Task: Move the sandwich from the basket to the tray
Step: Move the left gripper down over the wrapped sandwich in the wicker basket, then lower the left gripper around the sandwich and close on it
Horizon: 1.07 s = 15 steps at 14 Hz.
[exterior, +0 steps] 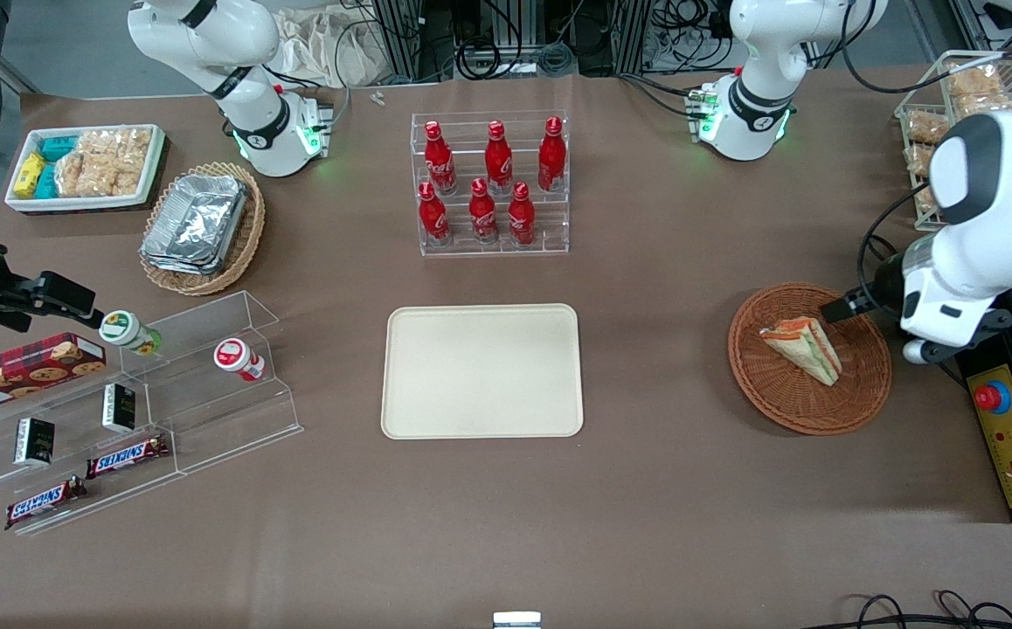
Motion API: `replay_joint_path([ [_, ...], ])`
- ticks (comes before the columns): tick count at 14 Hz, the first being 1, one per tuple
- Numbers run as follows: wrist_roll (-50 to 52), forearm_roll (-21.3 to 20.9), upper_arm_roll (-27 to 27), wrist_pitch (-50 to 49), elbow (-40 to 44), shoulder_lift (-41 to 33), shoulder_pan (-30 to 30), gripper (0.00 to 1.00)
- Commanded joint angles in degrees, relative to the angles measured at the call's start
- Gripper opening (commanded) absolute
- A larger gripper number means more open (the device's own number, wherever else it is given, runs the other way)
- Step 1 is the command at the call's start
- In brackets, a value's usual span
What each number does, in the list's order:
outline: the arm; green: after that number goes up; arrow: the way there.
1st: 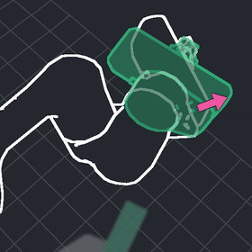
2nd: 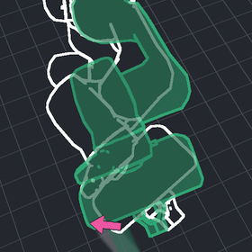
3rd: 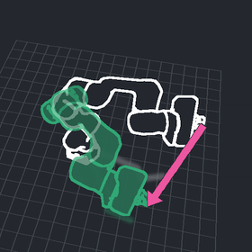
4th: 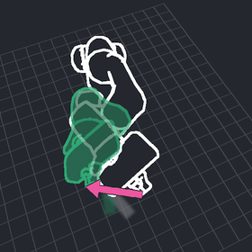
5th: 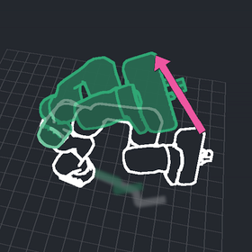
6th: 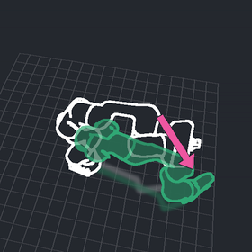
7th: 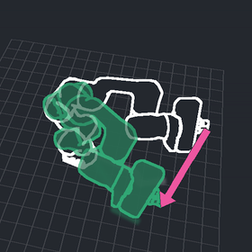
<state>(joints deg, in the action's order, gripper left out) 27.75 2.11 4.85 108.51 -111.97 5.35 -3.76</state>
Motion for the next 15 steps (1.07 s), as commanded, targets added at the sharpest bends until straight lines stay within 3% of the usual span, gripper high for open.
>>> replay_joint_path([
  [1, 5.9, -0.4, -0.2, 7.4, -5.6, 1.8, -0.6, 1.0],
  [5, 9.2, -1.0, -0.3, 14.1, -8.1, 6.0, -1.3, 1.0],
  [9, 14.9, -6.6, -0.3, 21.9, -11.7, 9.1, -1.3, 1.0],
  [15, 18.0, -6.7, -0.2, 25.5, -12.4, 12.7, -0.9, 0.98],
])
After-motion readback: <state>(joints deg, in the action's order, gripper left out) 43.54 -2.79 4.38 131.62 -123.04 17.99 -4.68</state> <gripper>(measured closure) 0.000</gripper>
